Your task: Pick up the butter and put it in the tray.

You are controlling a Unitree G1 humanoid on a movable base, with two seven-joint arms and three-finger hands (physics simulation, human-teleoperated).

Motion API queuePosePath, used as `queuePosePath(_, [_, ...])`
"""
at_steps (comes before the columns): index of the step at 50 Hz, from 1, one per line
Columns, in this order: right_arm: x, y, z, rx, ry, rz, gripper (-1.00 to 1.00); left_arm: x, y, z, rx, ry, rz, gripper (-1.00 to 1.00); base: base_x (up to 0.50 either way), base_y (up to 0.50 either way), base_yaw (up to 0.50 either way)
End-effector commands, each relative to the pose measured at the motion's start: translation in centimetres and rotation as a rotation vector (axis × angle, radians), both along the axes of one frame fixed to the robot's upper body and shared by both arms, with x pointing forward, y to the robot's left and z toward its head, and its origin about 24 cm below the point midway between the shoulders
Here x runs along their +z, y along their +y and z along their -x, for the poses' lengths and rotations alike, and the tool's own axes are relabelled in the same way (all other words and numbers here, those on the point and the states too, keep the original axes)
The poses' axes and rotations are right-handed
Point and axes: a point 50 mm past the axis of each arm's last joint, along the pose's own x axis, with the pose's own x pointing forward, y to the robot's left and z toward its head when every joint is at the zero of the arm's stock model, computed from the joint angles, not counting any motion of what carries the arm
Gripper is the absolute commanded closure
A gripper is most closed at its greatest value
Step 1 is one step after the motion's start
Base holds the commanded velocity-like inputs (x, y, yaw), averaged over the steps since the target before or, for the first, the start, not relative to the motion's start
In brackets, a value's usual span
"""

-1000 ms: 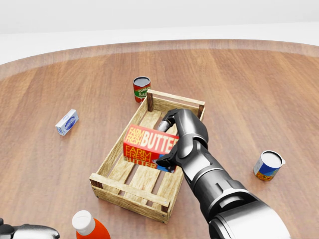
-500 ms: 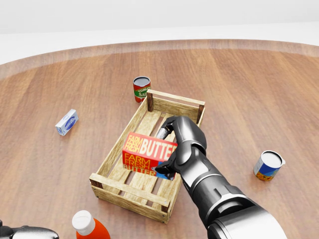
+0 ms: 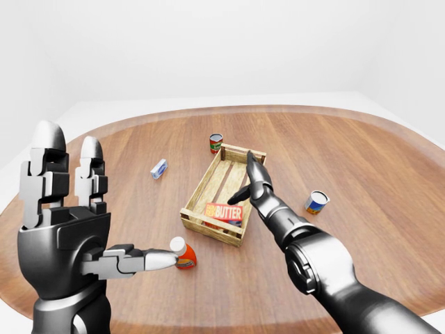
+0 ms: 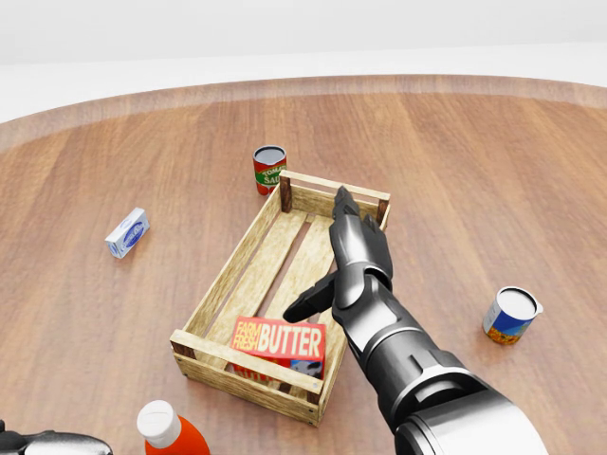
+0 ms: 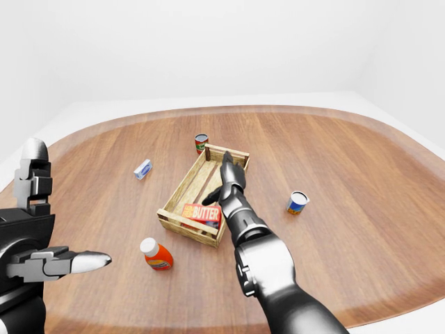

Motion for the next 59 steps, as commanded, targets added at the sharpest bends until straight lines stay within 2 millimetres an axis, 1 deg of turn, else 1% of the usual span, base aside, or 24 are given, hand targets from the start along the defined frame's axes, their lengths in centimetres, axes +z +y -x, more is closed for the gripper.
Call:
queuePosePath(1, [0.0, 0.1, 0.0, 0.01, 0.003, 0.004, -1.0, 0.0, 0.0, 0.0, 0.001, -0.002, 0.001, -1.0, 0.0, 0.0, 0.0])
queuePosePath(9, [0.6, 0.3, -0.3, 0.022, -0.006, -0.002, -1.0, 0.0, 0.0, 0.0, 0.001, 0.001, 0.0, -1.0, 0.0, 0.0, 0.0])
queuePosePath(16, [2.0, 1.4, -0.9, 0.091, 0.018, -0.089, -1.0, 0.0, 0.0, 0.1, 0.0, 0.001, -0.002, -1.0, 0.0, 0.0, 0.0])
queuePosePath(19, [2.8, 1.6, -1.2, 0.108, 0.007, -0.107, -1.0, 0.1, 0.0, 0.1, 0.002, -0.006, -0.001, -1.0, 0.0, 0.0, 0.0])
queuePosePath(20, [3.4, 1.8, -1.5, 0.132, 0.009, -0.145, -1.0, 0.1, 0.0, 0.2, 0.003, -0.003, -0.002, -1.0, 0.0, 0.0, 0.0])
queuePosePath(23, [4.2, 2.3, -1.7, 0.169, 0.01, -0.187, -1.0, 0.1, 0.0, 0.2, 0.002, -0.003, -0.002, -1.0, 0.0, 0.0, 0.0])
queuePosePath(25, [4.9, 3.0, -1.8, 0.211, 0.0, -0.209, -1.0, 0.0, -0.1, 0.1, 0.001, 0.001, -0.003, -1.0, 0.0, 0.0, 0.0])
queuePosePath(26, [5.7, 3.5, -1.8, 0.252, -0.012, -0.259, -1.0, 0.0, -0.1, 0.1, 0.0, 0.004, -0.003, -1.0, 0.0, 0.0, 0.0])
queuePosePath(28, [6.3, 3.6, -1.9, 0.256, -0.048, -0.248, -1.0, -0.1, -0.1, 0.1, -0.001, 0.006, -0.004, -1.0, 0.0, 0.0, 0.0])
queuePosePath(30, [6.6, 3.6, -1.9, 0.262, -0.068, -0.278, -1.0, 0.0, -0.1, 0.2, 0.001, 0.0, -0.004, -1.0, 0.0, 0.0, 0.0])
queuePosePath(31, [6.5, 3.8, -1.7, 0.3, -0.066, -0.259, -1.0, 0.1, 0.0, 0.3, 0.003, -0.004, -0.005, -1.0, 0.0, 0.0, 0.0])
queuePosePath(32, [7.0, 3.9, -1.5, 0.323, -0.103, -0.262, -1.0, 0.2, 0.0, 0.3, 0.003, -0.009, -0.004, -1.0, 0.0, 0.0, 0.0])
queuePosePath(35, [8.6, 4.0, -0.7, 0.4, -0.208, -0.265, -1.0, 0.2, 0.0, 0.3, 0.002, -0.009, -0.003, -1.0, 0.0, 0.0, 0.0])
queuePosePath(37, [10.3, 3.9, 0.3, 0.451, -0.307, -0.263, -1.0, -0.1, -0.1, 0.1, -0.001, 0.007, -0.004, -1.0, 0.0, 0.0, 0.0])
queuePosePath(39, [11.2, 3.8, 1.1, 0.473, -0.364, -0.266, -1.0, -0.1, -0.2, 0.2, -0.001, 0.006, -0.005, -1.0, 0.0, 0.0, 0.0])
queuePosePath(40, [11.3, 3.7, 1.3, 0.479, -0.379, -0.252, -1.0, 0.0, -0.2, 0.2, -0.002, 0.005, -0.006, -1.0, 0.0, 0.0, 0.0])
queuePosePath(44, [12.5, 3.3, 3.4, 0.524, -0.469, -0.248, -1.0, -0.1, -0.3, 0.2, -0.005, 0.01, -0.008, -1.0, 0.0, 0.0, 0.0])
queuePosePath(48, [12.7, 2.6, 5.1, 0.544, -0.514, -0.24, -1.0, -0.1, -0.2, 0.2, -0.003, 0.007, -0.007, -1.0, 0.0, 0.0, 0.0])
queuePosePath(51, [13.0, 2.1, 5.9, 0.542, -0.549, -0.23, -1.0, -0.2, -0.2, 0.1, -0.005, 0.013, -0.007, -1.0, 0.0, 0.0, 0.0])
queuePosePath(55, [13.1, 1.0, 7.3, 0.517, -0.593, -0.248, -1.0, -0.2, -0.3, 0.1, -0.006, 0.015, -0.006, -1.0, 0.0, 0.0, 0.0])
queuePosePath(59, [13.2, 0.3, 8.6, 0.504, -0.629, -0.254, -1.0, -0.3, -0.3, 0.1, -0.007, 0.021, -0.007, -1.0, 0.0, 0.0, 0.0])
